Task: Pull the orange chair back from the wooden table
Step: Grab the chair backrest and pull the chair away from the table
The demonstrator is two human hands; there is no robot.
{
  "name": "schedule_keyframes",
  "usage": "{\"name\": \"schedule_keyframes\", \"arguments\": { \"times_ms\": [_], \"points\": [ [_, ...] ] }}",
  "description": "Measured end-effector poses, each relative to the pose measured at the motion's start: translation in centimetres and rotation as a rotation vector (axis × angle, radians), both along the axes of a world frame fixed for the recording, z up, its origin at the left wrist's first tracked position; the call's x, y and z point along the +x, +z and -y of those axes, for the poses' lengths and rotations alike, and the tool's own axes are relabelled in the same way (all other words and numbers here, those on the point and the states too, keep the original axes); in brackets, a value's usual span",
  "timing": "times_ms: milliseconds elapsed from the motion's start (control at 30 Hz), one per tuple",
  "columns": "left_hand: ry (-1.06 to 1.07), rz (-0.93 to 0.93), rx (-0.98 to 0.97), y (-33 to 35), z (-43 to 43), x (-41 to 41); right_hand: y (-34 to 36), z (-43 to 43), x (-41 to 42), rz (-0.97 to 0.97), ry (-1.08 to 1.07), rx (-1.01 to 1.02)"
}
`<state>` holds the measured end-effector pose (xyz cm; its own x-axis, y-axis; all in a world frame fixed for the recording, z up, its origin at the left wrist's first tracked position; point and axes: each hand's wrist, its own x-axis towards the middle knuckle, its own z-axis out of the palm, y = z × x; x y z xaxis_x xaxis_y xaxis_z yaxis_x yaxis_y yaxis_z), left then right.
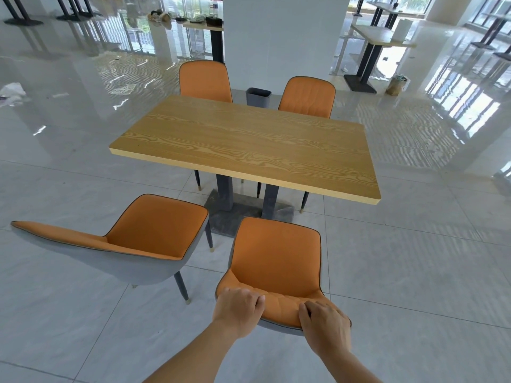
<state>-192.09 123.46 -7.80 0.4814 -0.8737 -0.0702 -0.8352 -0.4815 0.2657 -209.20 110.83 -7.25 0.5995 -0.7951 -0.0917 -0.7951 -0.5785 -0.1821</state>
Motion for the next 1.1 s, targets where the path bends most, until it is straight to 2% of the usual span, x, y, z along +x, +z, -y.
{"name": "schedule_keyframes", "arguments": {
  "times_ms": [433, 1100],
  "points": [
    [0.021, -0.032, 0.079, 1.0, 0.1, -0.2, 0.0, 0.0, 0.0, -0.016, -0.007, 0.023],
    [0.047, -0.06, 0.097, 1.1, 1.8, 0.8, 0.9, 1.4, 1.2, -0.03, -0.008, 0.062]
  ]
}}
